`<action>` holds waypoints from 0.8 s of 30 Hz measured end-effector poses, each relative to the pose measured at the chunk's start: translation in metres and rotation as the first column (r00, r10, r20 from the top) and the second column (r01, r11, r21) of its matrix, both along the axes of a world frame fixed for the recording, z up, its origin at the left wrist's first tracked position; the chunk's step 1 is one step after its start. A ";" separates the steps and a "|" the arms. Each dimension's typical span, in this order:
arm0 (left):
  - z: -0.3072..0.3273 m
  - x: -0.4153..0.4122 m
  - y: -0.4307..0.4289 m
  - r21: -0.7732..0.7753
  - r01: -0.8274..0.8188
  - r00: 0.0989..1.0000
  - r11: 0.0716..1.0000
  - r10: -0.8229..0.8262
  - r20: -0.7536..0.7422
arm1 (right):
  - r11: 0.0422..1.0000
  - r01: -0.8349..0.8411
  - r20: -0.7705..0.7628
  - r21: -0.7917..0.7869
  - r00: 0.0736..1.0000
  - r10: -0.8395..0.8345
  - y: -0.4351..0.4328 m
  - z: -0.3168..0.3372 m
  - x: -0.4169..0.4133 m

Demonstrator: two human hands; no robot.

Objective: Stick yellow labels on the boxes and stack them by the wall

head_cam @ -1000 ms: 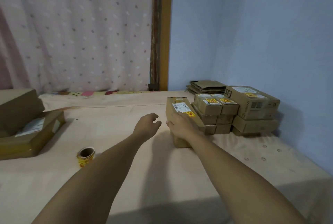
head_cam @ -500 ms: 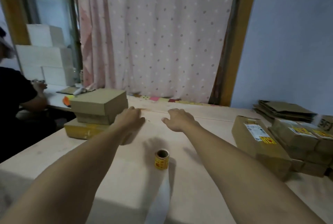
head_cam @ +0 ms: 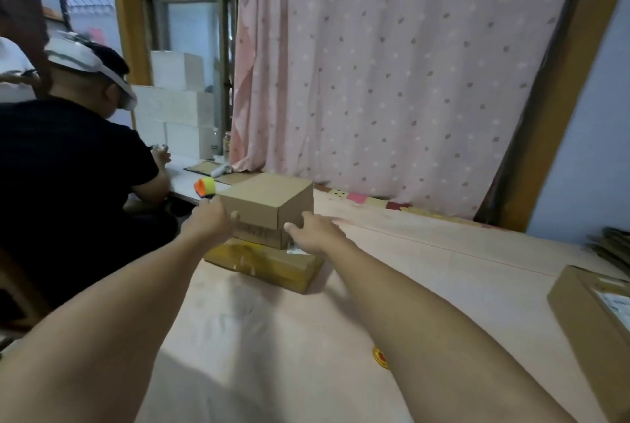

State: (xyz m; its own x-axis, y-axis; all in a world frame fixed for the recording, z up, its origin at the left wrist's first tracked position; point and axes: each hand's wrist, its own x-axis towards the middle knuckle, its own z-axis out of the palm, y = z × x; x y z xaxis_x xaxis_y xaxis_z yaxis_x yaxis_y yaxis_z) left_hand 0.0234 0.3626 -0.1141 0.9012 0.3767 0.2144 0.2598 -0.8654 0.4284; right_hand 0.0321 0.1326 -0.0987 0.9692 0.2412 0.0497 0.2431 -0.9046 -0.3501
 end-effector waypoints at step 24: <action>-0.028 0.057 -0.025 -0.840 0.108 0.950 0.532 0.193 0.244 | 0.394 0.350 -0.282 0.850 0.934 -0.219 0.005 -0.032 0.052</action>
